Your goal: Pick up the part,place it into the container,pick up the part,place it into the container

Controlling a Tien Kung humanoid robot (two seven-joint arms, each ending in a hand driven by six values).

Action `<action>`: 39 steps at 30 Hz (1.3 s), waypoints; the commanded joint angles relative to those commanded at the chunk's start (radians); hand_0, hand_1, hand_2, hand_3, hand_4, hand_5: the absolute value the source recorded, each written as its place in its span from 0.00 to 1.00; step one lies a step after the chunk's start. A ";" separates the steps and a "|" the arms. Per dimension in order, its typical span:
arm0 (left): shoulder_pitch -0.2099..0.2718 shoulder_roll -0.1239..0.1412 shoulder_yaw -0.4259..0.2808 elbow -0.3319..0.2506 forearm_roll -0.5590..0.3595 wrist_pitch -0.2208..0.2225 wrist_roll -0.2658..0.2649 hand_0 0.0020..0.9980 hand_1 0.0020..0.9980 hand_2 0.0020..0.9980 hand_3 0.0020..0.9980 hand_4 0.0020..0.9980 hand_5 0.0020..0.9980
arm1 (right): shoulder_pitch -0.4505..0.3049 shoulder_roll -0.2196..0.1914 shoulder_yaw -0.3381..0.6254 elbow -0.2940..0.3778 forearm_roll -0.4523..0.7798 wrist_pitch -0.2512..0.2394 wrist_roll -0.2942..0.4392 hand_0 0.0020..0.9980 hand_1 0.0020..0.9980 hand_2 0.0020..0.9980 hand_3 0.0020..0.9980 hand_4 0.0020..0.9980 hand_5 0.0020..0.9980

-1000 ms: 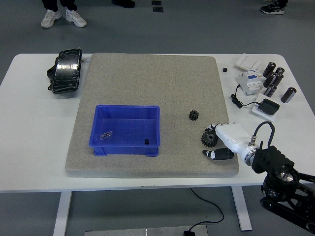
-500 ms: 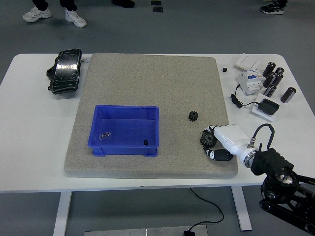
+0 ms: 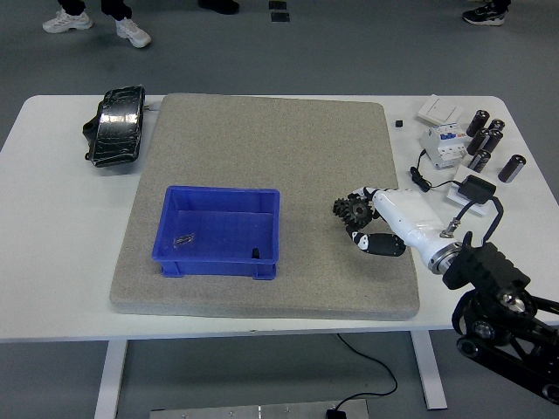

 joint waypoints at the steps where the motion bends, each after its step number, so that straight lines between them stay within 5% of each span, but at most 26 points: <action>1: 0.000 0.000 -0.001 0.000 0.001 0.000 0.001 0.68 0.67 0.59 0.57 0.56 0.36 | 0.013 0.005 0.000 0.015 -0.002 -0.003 -0.003 0.46 0.51 0.38 0.64 0.49 0.00; 12: 0.001 0.001 -0.008 -0.001 0.014 -0.002 0.009 0.68 0.67 0.59 0.57 0.56 0.38 | 0.192 0.163 -0.108 0.030 -0.077 -0.011 -0.032 0.51 0.52 0.41 0.65 0.50 0.00; 13: 0.002 0.001 -0.009 -0.001 0.015 -0.003 0.010 0.68 0.67 0.60 0.57 0.56 0.38 | 0.205 0.175 -0.122 0.024 -0.084 -0.010 -0.034 0.55 0.60 0.59 0.67 0.48 0.00; 18: 0.000 0.004 -0.010 -0.001 0.019 -0.004 0.012 0.68 0.67 0.60 0.57 0.56 0.38 | 0.270 0.228 -0.199 -0.019 -0.099 -0.004 -0.038 0.55 0.60 0.59 0.67 0.48 0.00; 19: 0.000 0.004 -0.010 -0.001 0.020 -0.004 0.012 0.68 0.67 0.59 0.57 0.56 0.38 | 0.279 0.235 -0.211 -0.028 -0.100 -0.002 -0.040 0.66 0.69 0.66 0.68 0.47 0.22; 24: -0.002 0.005 -0.012 -0.001 0.025 -0.005 0.015 0.68 0.67 0.59 0.57 0.56 0.38 | 0.305 0.266 -0.261 -0.087 -0.101 0.010 -0.047 0.66 0.69 0.66 0.68 0.47 0.22; 25: -0.002 0.005 -0.012 -0.001 0.025 -0.005 0.016 0.68 0.67 0.59 0.57 0.56 0.38 | 0.303 0.270 -0.265 -0.095 -0.099 0.011 -0.047 0.75 0.78 0.76 0.70 0.51 0.29; 28: 0.000 0.003 -0.012 -0.002 0.027 -0.006 0.019 0.68 0.67 0.59 0.57 0.56 0.38 | 0.297 0.283 -0.283 -0.118 -0.091 0.018 -0.050 0.75 0.78 0.76 0.70 0.51 0.29; 39: -0.003 0.002 -0.015 -0.001 0.031 -0.008 0.022 0.68 0.67 0.59 0.57 0.55 0.38 | 0.309 0.316 -0.341 -0.151 -0.054 0.038 -0.060 0.80 0.87 0.85 0.79 0.58 0.33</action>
